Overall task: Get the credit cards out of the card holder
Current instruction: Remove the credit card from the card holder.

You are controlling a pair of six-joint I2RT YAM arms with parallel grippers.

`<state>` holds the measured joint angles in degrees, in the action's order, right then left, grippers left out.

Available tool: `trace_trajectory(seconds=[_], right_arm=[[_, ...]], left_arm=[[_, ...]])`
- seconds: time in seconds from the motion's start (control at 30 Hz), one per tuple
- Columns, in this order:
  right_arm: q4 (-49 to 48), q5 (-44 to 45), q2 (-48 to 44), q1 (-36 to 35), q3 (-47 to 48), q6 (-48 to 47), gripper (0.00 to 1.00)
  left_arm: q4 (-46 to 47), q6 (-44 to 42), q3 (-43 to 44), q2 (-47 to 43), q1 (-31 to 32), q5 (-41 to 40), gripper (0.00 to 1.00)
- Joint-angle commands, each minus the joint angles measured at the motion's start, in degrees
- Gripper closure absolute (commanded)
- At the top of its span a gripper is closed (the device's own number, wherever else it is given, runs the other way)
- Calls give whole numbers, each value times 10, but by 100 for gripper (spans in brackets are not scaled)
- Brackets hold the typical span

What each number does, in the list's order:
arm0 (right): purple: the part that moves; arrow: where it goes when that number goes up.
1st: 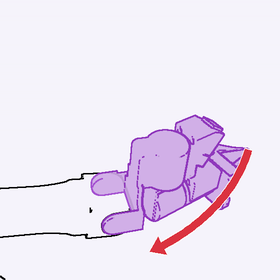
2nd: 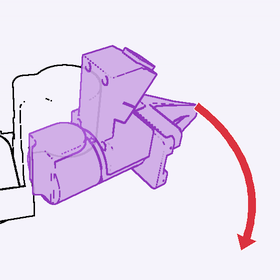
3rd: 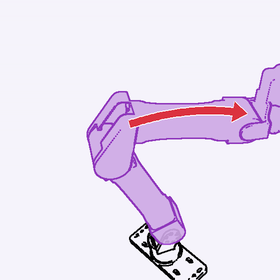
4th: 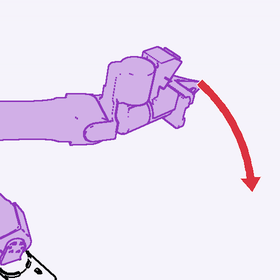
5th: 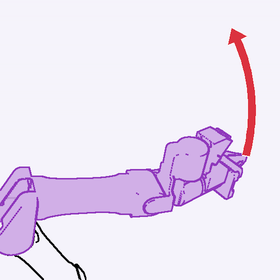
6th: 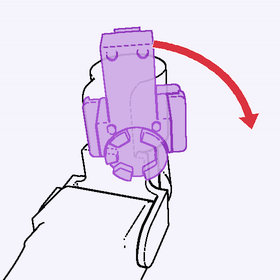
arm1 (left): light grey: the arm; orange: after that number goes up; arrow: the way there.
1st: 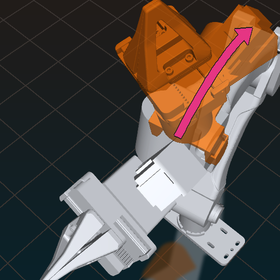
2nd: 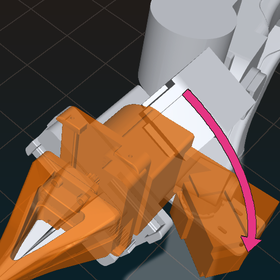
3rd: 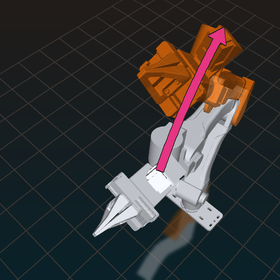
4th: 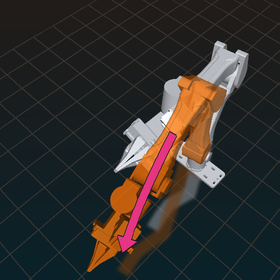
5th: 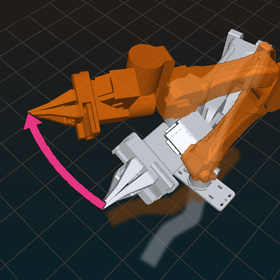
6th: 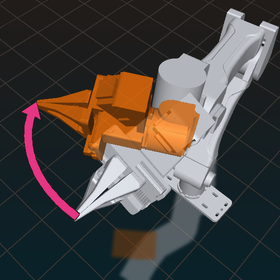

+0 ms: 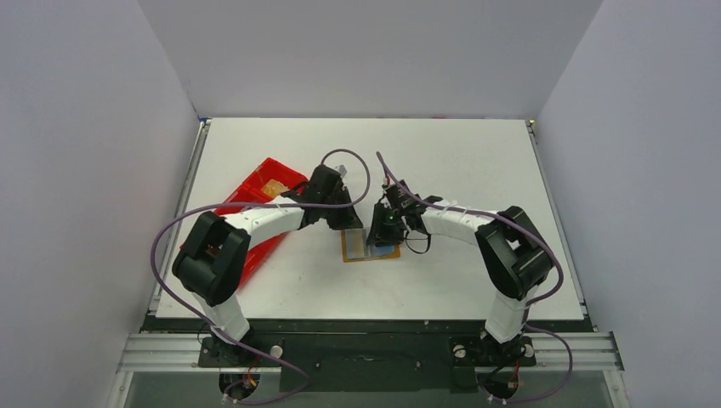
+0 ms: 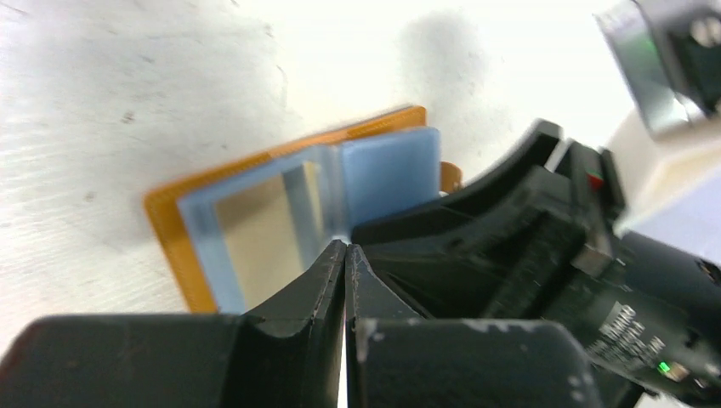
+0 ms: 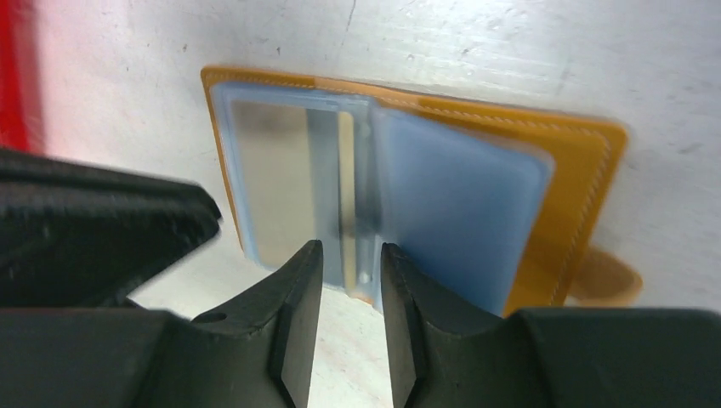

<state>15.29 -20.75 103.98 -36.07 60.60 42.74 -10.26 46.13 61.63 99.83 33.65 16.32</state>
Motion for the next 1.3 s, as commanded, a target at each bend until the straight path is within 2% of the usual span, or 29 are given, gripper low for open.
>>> trace_trajectory(seconds=[0.0,0.23,0.4,0.67,1.27], right_arm=[[30,84,-38,-2,2,-28,70],[99,199,-44,-66,76,-54,53],[130,243,-15,-100,115,-61,48],[175,278,33,-132,178,-78,43],[178,271,82,-139,177,-81,43]], left_arm=[[-50,-5,28,-14,-13,-86,100],[-48,10,-42,-63,-61,-108,100],[-45,5,-68,-83,-74,-100,100],[-37,6,-86,-90,-75,-88,100],[-34,-2,-83,-86,-78,-72,100]])
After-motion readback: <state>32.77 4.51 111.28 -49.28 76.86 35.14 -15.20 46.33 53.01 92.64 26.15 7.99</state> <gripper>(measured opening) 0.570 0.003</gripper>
